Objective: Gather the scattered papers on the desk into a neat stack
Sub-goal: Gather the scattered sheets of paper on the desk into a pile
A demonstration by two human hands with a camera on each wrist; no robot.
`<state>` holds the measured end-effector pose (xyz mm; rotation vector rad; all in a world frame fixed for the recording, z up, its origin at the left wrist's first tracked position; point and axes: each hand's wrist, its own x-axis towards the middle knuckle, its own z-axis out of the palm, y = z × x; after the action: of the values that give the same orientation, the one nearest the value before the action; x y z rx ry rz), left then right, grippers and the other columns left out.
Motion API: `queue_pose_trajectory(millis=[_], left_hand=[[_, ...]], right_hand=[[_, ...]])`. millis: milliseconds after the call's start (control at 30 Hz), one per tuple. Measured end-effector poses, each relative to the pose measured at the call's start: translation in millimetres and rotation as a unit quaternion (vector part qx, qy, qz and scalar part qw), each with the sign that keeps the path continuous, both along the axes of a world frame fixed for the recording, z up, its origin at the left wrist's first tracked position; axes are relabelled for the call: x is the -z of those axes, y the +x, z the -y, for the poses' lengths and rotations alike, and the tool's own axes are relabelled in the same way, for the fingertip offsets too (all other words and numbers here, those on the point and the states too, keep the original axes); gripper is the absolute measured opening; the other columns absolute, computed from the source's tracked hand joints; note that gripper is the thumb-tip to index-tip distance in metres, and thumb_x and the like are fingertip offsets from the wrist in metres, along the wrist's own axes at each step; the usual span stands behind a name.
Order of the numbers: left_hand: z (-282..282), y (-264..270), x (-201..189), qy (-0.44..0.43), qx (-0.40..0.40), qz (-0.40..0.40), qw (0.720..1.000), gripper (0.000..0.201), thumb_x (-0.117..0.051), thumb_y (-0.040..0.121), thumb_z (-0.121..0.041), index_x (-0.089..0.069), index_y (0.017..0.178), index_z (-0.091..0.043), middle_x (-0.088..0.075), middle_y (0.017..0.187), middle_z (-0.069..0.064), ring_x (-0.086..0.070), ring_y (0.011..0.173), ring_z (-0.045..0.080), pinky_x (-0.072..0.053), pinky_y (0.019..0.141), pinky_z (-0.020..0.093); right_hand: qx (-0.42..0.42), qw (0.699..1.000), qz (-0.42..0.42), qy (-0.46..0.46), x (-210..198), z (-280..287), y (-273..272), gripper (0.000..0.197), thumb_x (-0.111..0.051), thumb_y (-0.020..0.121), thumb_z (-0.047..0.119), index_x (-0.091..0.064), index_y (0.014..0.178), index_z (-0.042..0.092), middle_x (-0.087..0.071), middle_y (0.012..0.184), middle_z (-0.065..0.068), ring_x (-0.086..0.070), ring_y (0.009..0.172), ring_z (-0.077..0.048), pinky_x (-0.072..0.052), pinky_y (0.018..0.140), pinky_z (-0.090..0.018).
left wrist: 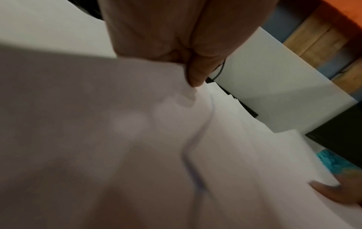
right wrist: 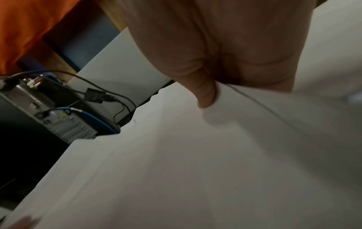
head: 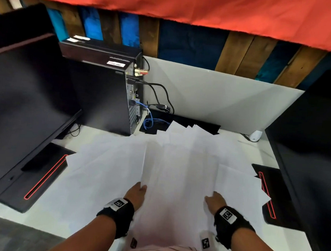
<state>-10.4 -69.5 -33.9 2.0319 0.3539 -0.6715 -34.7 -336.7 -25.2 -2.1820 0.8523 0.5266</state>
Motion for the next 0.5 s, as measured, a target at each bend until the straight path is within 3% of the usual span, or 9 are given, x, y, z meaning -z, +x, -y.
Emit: queue_pose_trajectory(millis=[67,133,167,233,267,333,400,500], left_hand=[[8,-1,3,-0.050,0.006,-0.008,0.999,0.058,-0.040,0.094,-0.047,-0.044,0.136,-0.007,-0.054,0.136,0.012,-0.050,0.127,0.027,-0.035,0.109,0.033],[13,-3,8,-0.082,0.018,-0.006,0.996,0.082,-0.053,0.074,-0.070,-0.048,0.133,-0.014,-0.060,0.129,0.004,-0.057,0.119,0.023,-0.041,0.106,0.033],[14,-4,10,-0.073,0.033,-0.004,0.997,0.088,-0.063,0.064,-0.072,-0.051,0.130,-0.016,-0.063,0.125,0.002,-0.060,0.116,0.022,-0.044,0.102,0.032],[16,-5,10,-0.043,0.039,0.012,0.998,0.070,-0.078,0.070,-0.042,-0.053,0.126,-0.009,-0.064,0.121,0.008,-0.060,0.113,0.025,-0.045,0.093,0.028],[14,-5,12,-0.019,0.022,0.018,0.999,0.056,-0.075,0.077,-0.024,-0.053,0.125,-0.004,-0.063,0.120,0.014,-0.060,0.111,0.028,-0.043,0.088,0.027],[8,-2,12,0.017,-0.010,0.034,0.999,0.045,-0.066,0.083,-0.009,-0.052,0.124,0.001,-0.062,0.121,0.021,-0.059,0.110,0.033,-0.043,0.086,0.029],[-2,2,13,0.034,-0.038,0.039,0.998,0.044,-0.063,0.084,-0.007,-0.051,0.125,0.004,-0.061,0.123,0.024,-0.058,0.111,0.036,-0.044,0.090,0.035],[-17,5,19,0.060,-0.072,0.042,0.995,0.042,-0.061,0.084,-0.003,-0.051,0.124,0.008,-0.060,0.122,0.028,-0.058,0.110,0.039,-0.044,0.089,0.038]], right_hand=[[-0.057,0.998,-0.003,0.024,0,-10,1,0.049,-0.043,0.097,0.013,-0.032,0.142,-0.003,-0.039,0.148,-0.018,-0.039,0.135,-0.028,-0.030,0.106,-0.023],[-0.116,0.991,0.006,0.072,2,-16,1,0.051,-0.043,0.097,0.013,-0.028,0.145,0.002,-0.037,0.149,-0.014,-0.038,0.136,-0.026,-0.029,0.108,-0.023],[-0.137,0.986,0.011,0.095,3,-18,0,0.053,-0.044,0.097,0.013,-0.026,0.146,0.004,-0.037,0.150,-0.012,-0.038,0.136,-0.024,-0.029,0.108,-0.023],[-0.141,0.979,0.034,0.142,7,-16,-2,0.057,-0.048,0.095,0.012,-0.024,0.147,0.008,-0.038,0.148,-0.008,-0.042,0.132,-0.022,-0.033,0.104,-0.023],[-0.115,0.979,0.057,0.161,10,-12,-3,0.057,-0.052,0.093,0.012,-0.027,0.145,0.011,-0.042,0.145,-0.010,-0.049,0.123,-0.022,-0.040,0.096,-0.021],[0.002,0.981,0.111,0.162,9,3,-7,0.054,-0.062,0.088,0.012,-0.036,0.134,0.021,-0.051,0.132,-0.017,-0.056,0.101,-0.022,-0.046,0.077,-0.021],[0.139,0.979,0.142,0.052,7,30,-12,0.060,-0.071,0.080,0.016,-0.041,0.131,0.020,-0.051,0.126,-0.021,-0.056,0.107,-0.030,-0.046,0.086,-0.031],[0.269,0.946,0.015,-0.179,1,71,-38,0.071,-0.075,0.071,0.036,-0.044,0.127,0.007,-0.050,0.124,-0.022,-0.049,0.116,-0.038,-0.042,0.099,-0.044]])
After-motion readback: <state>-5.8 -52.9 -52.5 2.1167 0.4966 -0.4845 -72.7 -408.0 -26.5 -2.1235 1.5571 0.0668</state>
